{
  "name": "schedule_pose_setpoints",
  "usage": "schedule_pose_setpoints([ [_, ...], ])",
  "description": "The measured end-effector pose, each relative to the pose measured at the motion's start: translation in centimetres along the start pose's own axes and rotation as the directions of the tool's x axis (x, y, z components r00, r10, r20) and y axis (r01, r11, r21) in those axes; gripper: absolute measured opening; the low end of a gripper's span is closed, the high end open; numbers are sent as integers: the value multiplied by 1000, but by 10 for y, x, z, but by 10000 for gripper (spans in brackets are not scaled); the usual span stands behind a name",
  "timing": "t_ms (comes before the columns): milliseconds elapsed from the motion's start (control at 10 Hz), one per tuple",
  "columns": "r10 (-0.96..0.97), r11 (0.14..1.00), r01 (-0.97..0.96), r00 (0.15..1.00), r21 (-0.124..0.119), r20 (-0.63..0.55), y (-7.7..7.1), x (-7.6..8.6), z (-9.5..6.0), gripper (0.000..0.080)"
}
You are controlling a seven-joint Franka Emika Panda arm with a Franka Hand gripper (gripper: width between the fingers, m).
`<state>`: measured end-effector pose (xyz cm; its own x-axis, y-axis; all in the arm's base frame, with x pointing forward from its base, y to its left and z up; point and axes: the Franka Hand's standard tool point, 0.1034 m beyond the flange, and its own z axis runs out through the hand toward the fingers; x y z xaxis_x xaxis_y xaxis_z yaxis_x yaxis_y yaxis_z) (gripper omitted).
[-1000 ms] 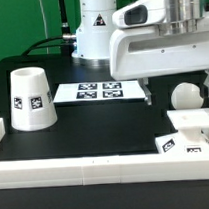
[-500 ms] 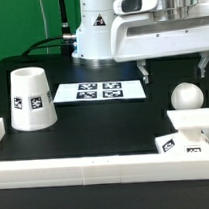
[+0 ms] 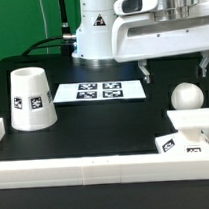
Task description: Assemble lamp
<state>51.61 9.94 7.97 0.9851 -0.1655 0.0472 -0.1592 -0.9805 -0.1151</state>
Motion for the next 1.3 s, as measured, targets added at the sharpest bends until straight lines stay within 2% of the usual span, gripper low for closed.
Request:
schedule_pose_setpoints([
  [200, 69, 998, -69, 997, 12, 18, -10, -6, 5, 699],
  [500, 66, 998, -66, 996, 5, 52, -7, -9, 6, 699],
  [700, 31, 1000, -30, 983, -7, 181, -8, -16, 10, 699],
  [900, -10, 1000, 10, 959, 4, 282, -17, -11, 12, 699],
  [1000, -3, 1000, -4, 928, 16, 372, -21, -14, 12, 699],
  [1100, -1, 1000, -8, 902, 20, 431, -24, -8, 12, 699],
  [1200, -1, 1000, -9, 889, 20, 459, -23, -6, 13, 699],
  [1300, 1, 1000, -10, 846, 13, 534, -21, -15, 12, 699],
])
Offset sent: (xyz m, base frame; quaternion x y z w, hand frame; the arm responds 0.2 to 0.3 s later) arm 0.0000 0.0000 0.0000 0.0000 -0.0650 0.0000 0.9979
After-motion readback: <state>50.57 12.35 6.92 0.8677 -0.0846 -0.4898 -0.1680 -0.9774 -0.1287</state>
